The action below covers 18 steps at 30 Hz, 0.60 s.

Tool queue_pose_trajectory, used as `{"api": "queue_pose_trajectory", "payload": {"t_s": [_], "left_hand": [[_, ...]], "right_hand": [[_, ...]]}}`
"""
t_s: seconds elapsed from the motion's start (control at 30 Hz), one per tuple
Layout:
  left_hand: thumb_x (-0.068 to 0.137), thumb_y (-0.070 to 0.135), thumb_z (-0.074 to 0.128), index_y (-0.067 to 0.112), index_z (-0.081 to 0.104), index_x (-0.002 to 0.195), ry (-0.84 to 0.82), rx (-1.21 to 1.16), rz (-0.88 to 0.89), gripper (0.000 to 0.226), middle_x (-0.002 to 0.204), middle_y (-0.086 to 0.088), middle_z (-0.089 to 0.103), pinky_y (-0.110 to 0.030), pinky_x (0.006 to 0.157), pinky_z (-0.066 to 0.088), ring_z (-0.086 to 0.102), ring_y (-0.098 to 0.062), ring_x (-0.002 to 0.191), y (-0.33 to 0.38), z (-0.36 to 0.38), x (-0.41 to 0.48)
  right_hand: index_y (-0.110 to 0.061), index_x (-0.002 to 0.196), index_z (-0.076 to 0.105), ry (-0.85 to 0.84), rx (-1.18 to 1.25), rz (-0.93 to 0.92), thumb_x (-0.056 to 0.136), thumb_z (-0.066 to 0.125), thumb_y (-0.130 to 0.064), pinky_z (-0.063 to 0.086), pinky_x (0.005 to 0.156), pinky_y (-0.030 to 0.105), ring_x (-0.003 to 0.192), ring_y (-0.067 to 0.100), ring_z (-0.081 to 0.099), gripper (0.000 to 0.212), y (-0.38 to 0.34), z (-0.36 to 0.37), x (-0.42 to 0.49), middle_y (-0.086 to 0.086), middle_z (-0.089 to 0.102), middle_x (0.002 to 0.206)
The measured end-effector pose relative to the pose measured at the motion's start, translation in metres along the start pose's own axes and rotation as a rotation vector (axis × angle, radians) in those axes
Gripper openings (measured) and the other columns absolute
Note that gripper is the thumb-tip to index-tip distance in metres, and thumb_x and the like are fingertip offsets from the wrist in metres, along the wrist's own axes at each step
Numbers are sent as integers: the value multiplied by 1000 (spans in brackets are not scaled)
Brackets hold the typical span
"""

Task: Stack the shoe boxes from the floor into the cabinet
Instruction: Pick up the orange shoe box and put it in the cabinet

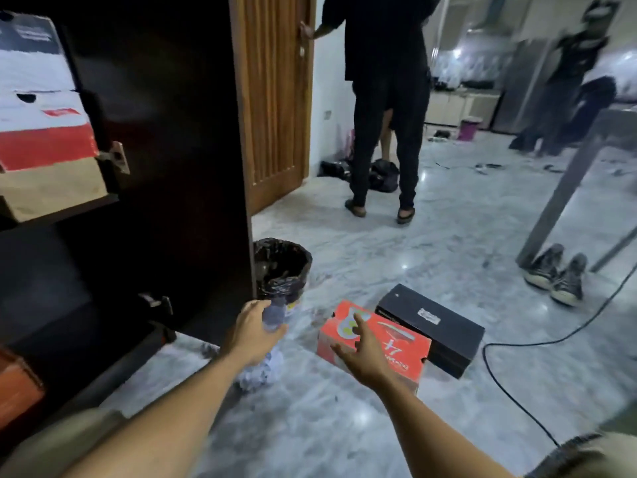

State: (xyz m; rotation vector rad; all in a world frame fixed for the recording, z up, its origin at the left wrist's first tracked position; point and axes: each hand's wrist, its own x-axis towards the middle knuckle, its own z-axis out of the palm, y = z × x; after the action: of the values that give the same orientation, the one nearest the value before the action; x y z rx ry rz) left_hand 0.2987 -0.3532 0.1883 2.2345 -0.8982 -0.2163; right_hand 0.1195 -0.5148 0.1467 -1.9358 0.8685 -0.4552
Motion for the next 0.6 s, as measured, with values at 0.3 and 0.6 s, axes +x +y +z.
{"api": "queue_pose_trajectory", "payload": {"t_s": [0.3,0.6], "left_hand": [[86,39,72,20,48,141,-234,-32,119,63,138,1,49,-24,94,39,51,-19,125,32,136,17],[79,26,82,31,42,134,-409,-84,74,68,122,13,42,-19,88,34,47,-10,121,-8,216,91]], "right_hand": [[-20,153,29,162,-83,225,82,76,-37,42,111,42,136,27,46,87,160,-57,1,6,44,149],[-30,124,43,336,100,291,63,94,-37,47,88,30,106,14,57,79,233,-75,35,-7,55,116]]}}
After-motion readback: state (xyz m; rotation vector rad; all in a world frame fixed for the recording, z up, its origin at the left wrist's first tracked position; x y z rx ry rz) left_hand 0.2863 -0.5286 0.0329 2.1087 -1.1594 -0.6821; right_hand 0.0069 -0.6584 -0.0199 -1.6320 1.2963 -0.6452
